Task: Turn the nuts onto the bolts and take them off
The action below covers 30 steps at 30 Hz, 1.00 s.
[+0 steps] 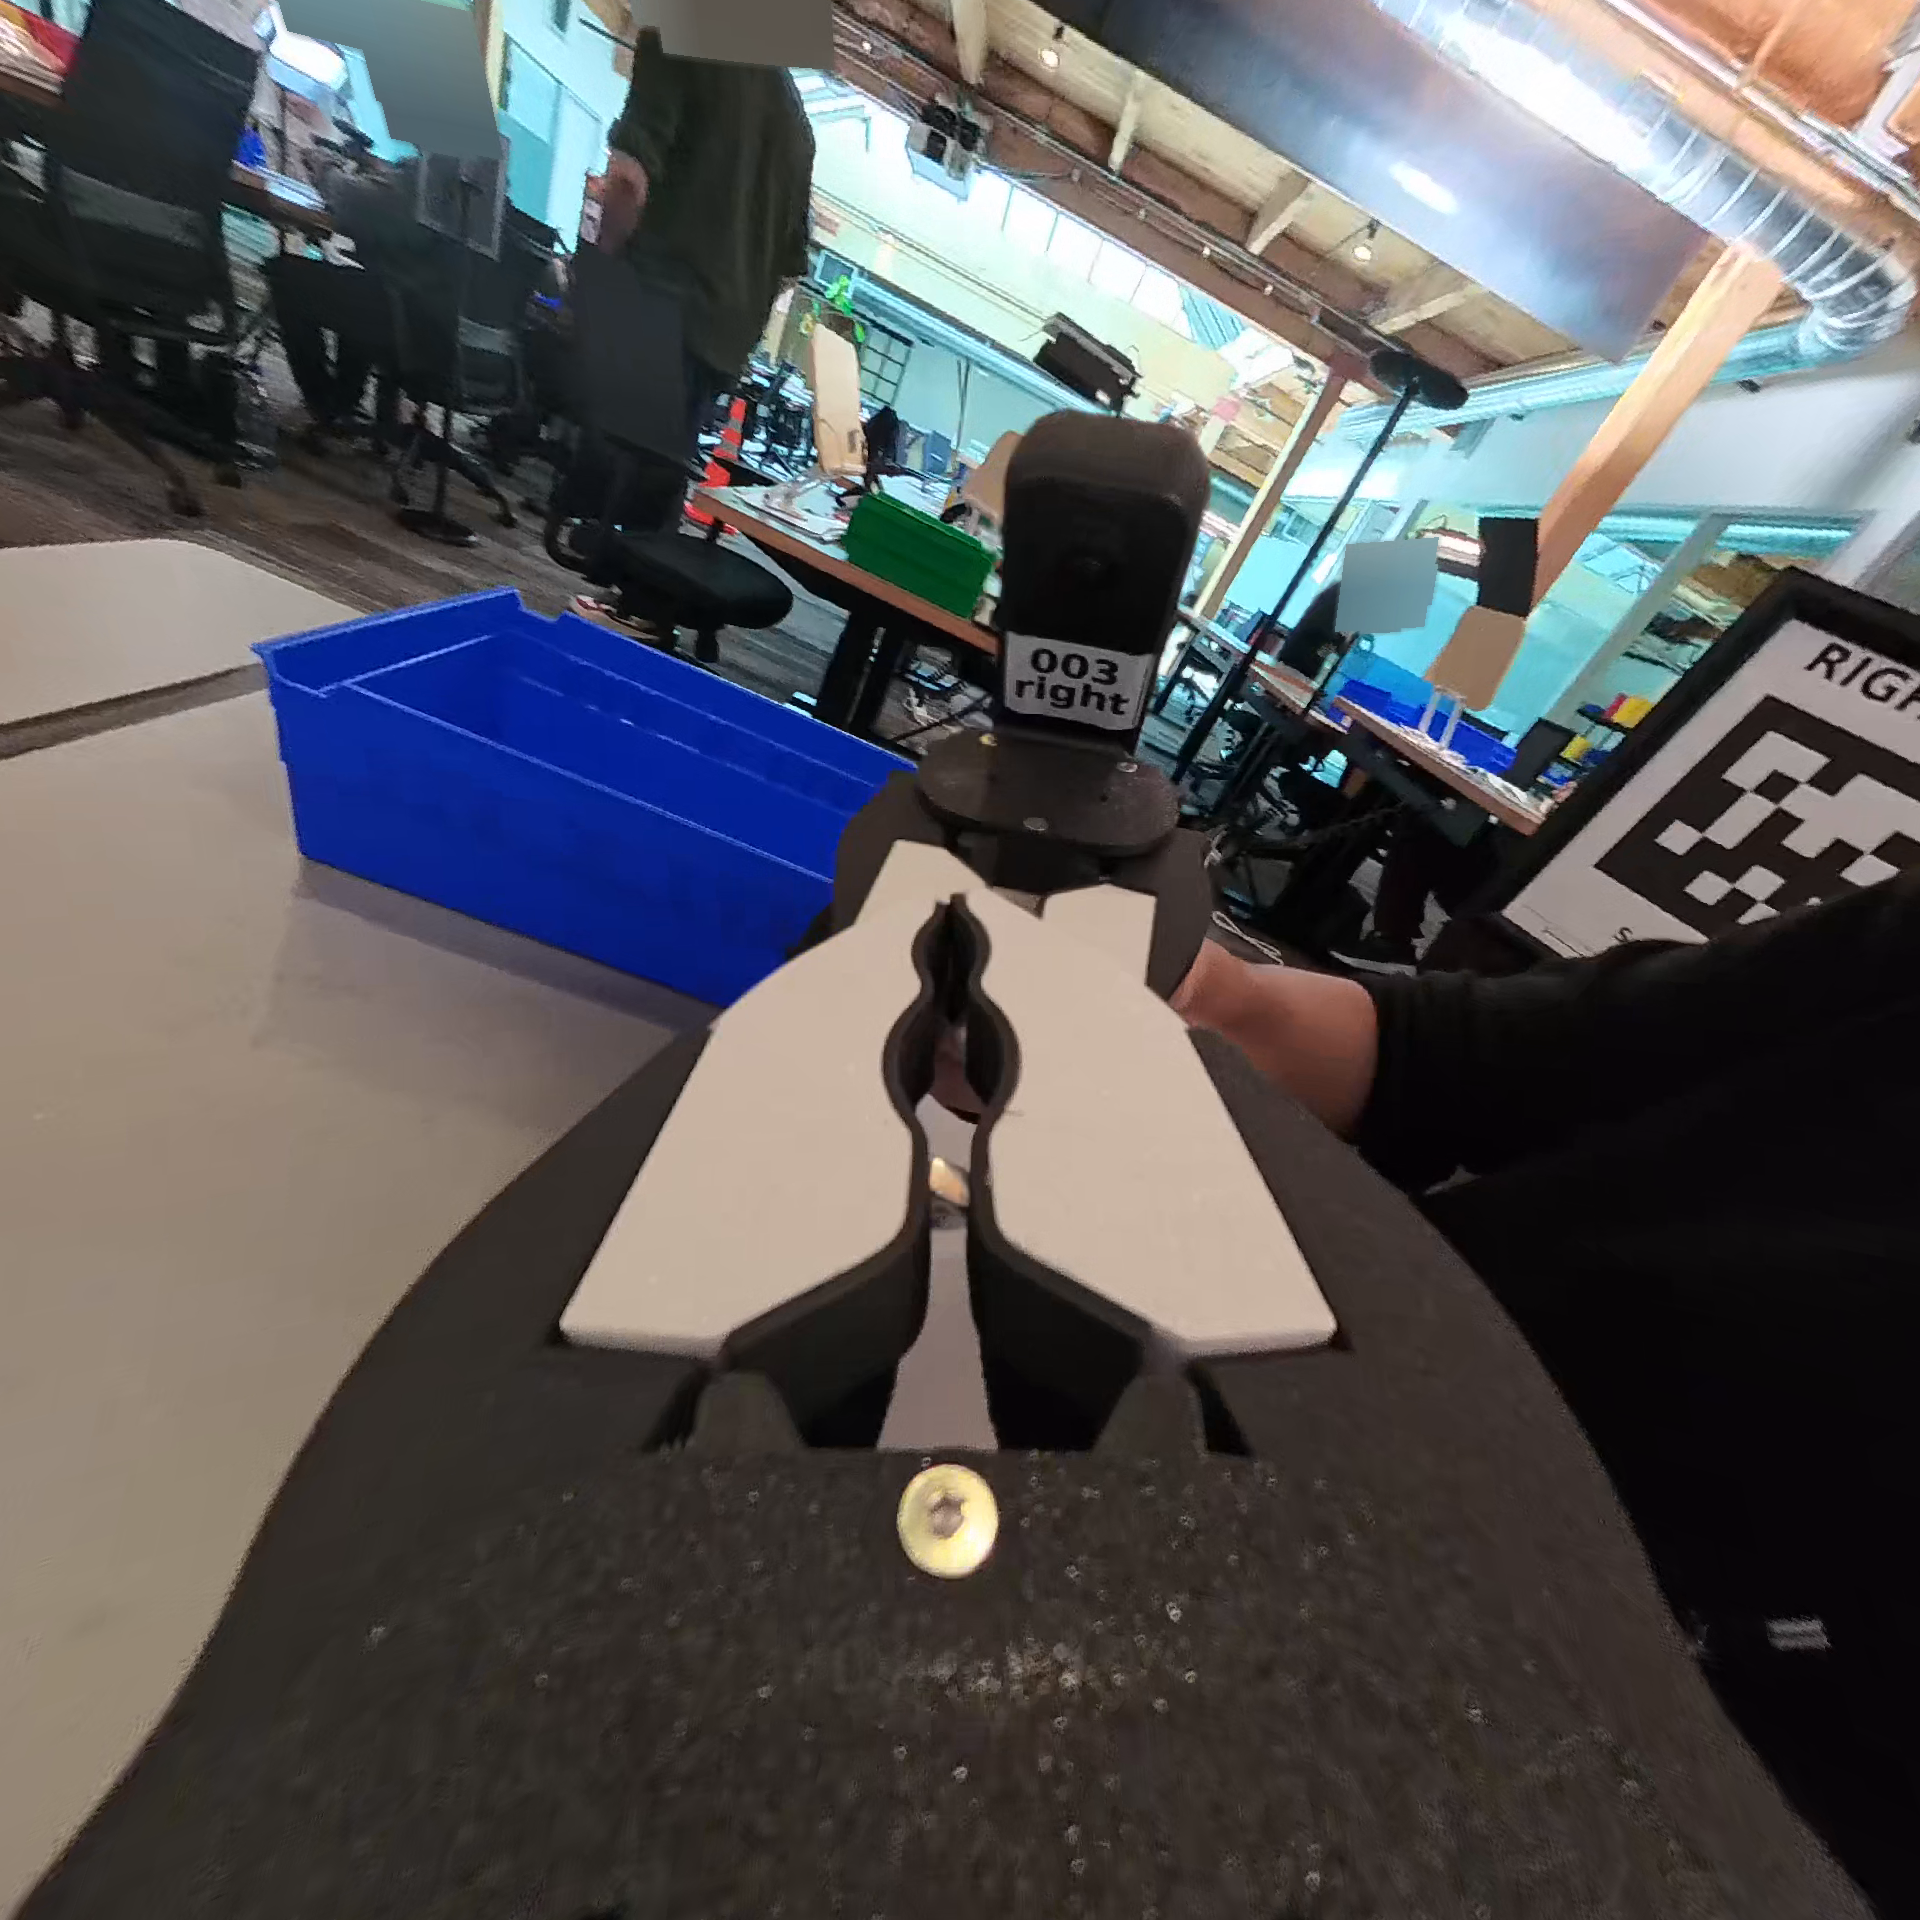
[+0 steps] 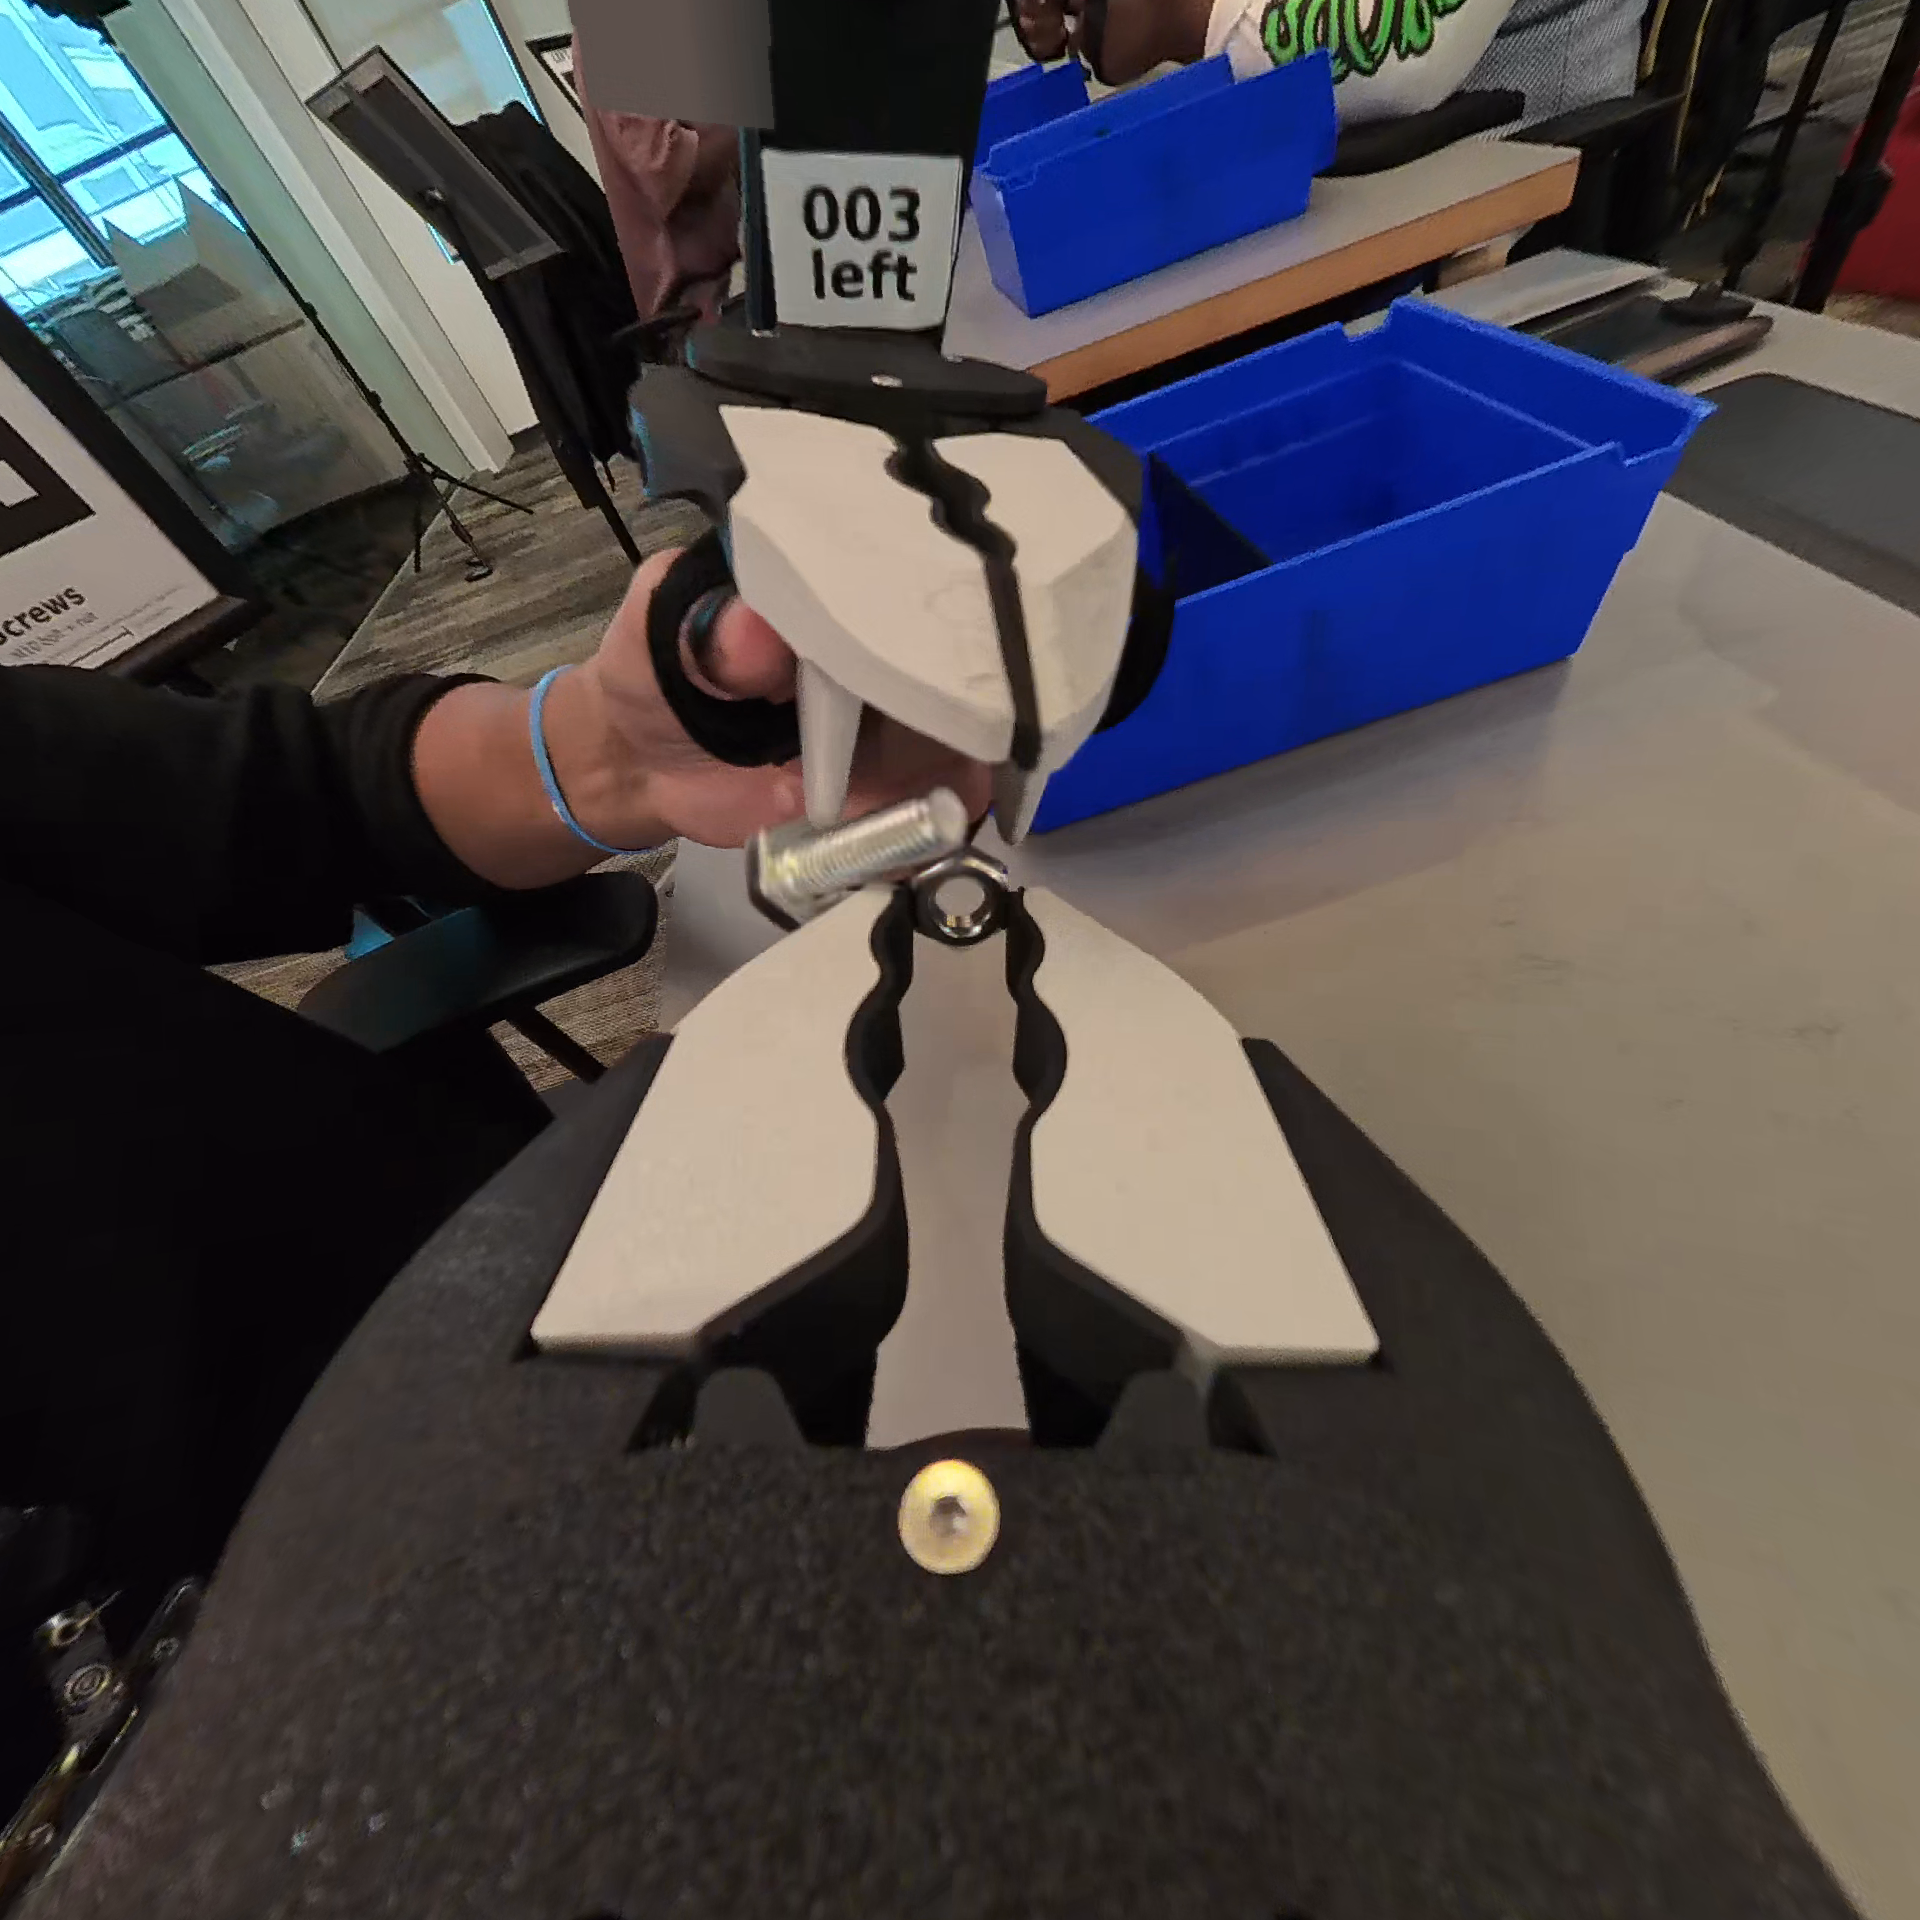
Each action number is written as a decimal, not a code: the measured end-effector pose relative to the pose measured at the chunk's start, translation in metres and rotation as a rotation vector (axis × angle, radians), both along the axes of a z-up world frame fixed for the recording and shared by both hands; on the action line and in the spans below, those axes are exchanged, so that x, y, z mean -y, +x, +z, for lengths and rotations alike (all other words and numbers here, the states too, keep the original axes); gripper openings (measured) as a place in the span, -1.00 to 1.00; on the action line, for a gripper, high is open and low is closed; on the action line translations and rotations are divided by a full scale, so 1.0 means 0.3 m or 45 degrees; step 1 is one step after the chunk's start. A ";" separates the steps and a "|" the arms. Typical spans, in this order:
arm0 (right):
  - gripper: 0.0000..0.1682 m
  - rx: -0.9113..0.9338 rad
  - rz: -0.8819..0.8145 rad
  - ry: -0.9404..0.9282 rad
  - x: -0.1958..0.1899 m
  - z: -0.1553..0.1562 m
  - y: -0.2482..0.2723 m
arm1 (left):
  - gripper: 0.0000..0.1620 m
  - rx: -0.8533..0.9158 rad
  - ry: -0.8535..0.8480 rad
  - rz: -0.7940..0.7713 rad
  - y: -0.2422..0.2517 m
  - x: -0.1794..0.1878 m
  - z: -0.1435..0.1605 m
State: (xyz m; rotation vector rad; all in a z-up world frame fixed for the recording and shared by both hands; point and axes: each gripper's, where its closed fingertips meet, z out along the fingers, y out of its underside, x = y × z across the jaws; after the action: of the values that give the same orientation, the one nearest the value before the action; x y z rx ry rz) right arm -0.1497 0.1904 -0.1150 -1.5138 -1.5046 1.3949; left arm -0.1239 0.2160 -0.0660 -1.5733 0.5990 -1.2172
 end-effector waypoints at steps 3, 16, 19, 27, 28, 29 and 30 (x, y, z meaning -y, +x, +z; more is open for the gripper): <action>-0.80 0.005 -0.004 -0.007 0.002 -0.004 0.013 | -1.00 -0.027 -0.005 0.025 0.002 -0.005 -0.009; -0.80 0.033 -0.430 -0.148 -0.223 -0.214 0.092 | -0.75 -0.347 0.077 0.479 -0.166 0.059 -0.150; -0.80 0.007 -0.423 -0.097 -0.184 -0.209 0.131 | -0.75 -0.297 0.186 0.722 -0.223 0.108 -0.186; -0.80 -0.131 -0.386 -0.134 -0.084 -0.184 0.182 | -0.52 -0.179 0.292 0.507 -0.069 0.132 -0.211; -0.80 -0.143 -0.374 -0.129 -0.069 -0.182 0.186 | -0.52 -0.213 0.279 0.499 -0.070 0.140 -0.237; -0.80 -0.157 -0.376 -0.120 -0.063 -0.178 0.192 | -0.52 -0.214 0.234 0.488 -0.071 0.146 -0.256; -0.80 -0.172 -0.376 -0.121 -0.057 -0.174 0.197 | -0.46 -0.181 0.188 0.470 -0.066 0.154 -0.259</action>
State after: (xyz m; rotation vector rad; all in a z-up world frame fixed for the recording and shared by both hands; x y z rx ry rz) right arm -0.0906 0.2076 -0.1671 -1.5898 -1.0969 1.3761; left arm -0.1436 0.1698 -0.1436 -1.5688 0.4511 -0.7743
